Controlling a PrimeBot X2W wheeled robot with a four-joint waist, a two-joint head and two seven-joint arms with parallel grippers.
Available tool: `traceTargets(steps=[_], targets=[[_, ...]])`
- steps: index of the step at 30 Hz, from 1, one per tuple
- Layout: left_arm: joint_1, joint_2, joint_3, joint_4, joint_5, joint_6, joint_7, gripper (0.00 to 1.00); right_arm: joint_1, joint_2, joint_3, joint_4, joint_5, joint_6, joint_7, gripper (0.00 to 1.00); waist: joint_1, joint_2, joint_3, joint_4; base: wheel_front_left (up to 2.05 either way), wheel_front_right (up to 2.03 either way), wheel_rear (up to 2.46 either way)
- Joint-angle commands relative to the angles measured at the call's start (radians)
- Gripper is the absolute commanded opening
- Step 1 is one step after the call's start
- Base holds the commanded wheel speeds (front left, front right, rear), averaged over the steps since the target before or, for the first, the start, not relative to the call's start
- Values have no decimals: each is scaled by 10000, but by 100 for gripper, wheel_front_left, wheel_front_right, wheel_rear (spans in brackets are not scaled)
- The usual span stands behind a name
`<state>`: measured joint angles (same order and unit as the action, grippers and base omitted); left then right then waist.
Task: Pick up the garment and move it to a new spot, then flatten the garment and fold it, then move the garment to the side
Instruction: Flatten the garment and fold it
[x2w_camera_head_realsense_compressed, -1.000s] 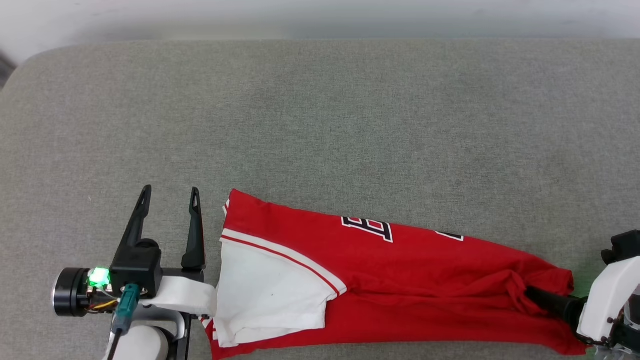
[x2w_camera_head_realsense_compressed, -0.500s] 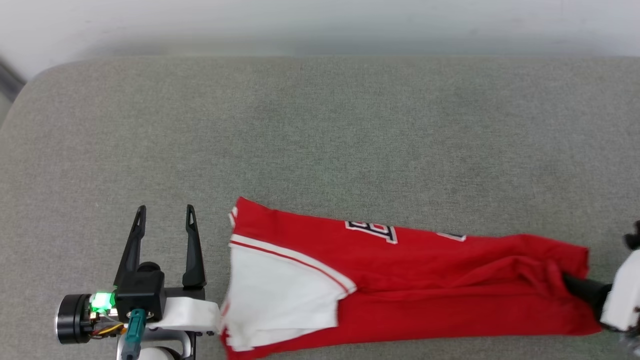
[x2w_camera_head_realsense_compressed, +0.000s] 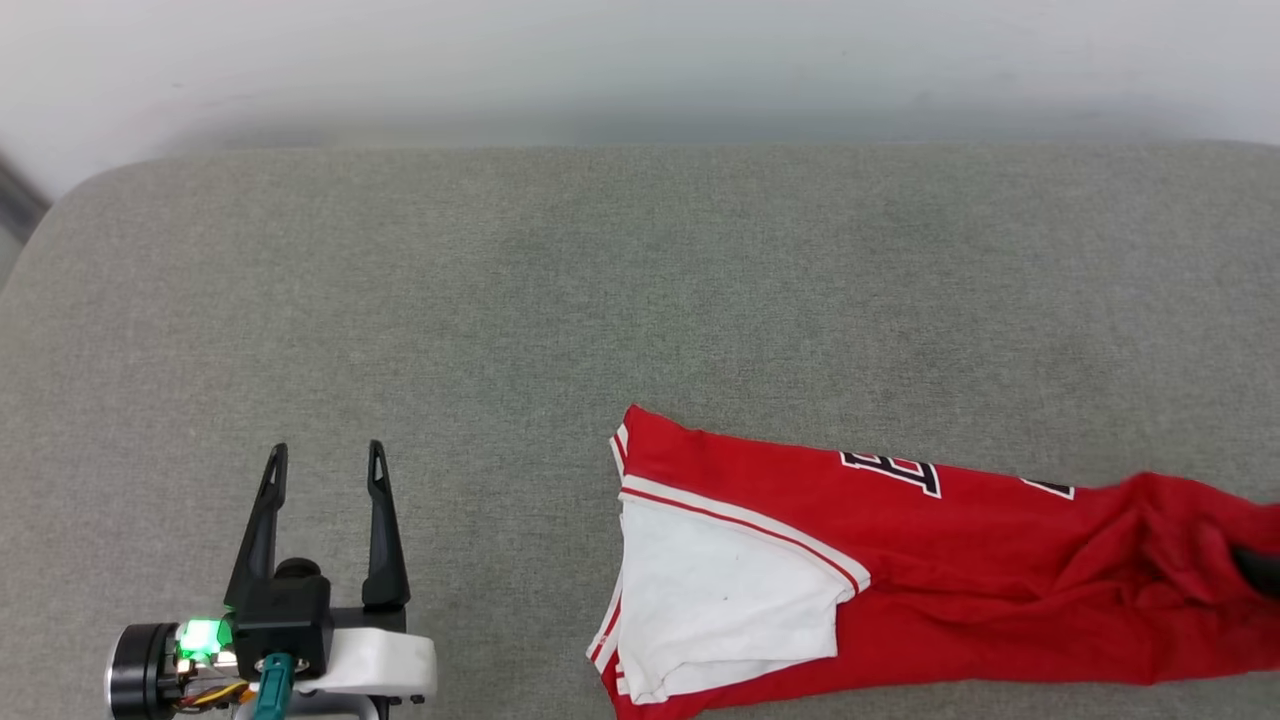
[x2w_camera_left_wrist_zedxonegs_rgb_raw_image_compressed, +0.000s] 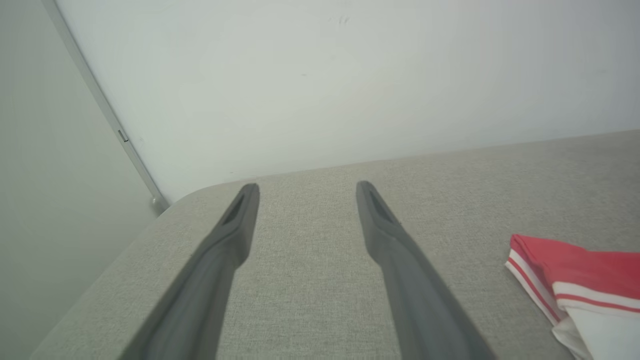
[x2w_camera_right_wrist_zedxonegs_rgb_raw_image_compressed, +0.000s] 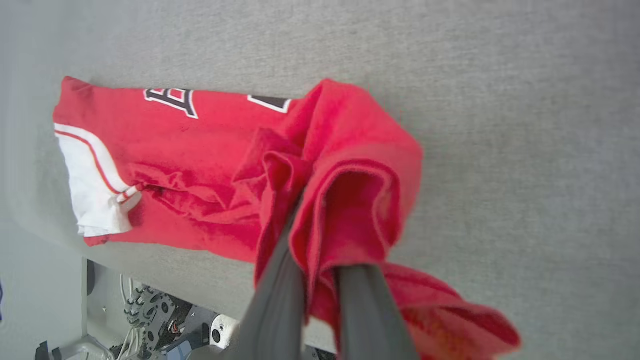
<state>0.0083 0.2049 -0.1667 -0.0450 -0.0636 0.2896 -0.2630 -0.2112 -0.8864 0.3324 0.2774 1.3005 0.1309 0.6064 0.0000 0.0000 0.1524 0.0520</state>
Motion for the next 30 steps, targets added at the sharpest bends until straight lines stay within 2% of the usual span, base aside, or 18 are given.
traceTargets(steps=[1,7,12,18,19,22,30], targets=[[127,-52,78,-27,74,-76,-21,100,102,204,29,-441,78,-2,99,0,0,0,-26,-42,0,0,0],[248,-172,176,-60,241,-256,-21,100,1,911,262,-2602,44,-4,740,0,0,0,-65,-117,0,0,0],[106,-322,225,-67,323,-385,-21,100,-664,1810,709,-3342,-543,-2,1450,0,0,0,13,-64,0,0,0],[-72,-468,216,-52,393,-513,-21,100,-2095,3272,1847,-2898,-2111,-2,2174,0,0,0,209,87,0,0,0],[-72,-468,216,-52,393,-513,-21,100,-2095,3272,1847,-2898,-2111,-2,2174,0,0,0,209,87,0,0,0],[-173,-519,236,-65,431,-585,-21,100,-2845,3993,2499,-2370,-2840,-2,2318,0,0,0,361,155,0,0,0],[-443,-707,149,7,480,-719,-21,100,-4428,5461,4281,-457,-4172,-4,1862,0,0,0,783,395,0,0,0]])
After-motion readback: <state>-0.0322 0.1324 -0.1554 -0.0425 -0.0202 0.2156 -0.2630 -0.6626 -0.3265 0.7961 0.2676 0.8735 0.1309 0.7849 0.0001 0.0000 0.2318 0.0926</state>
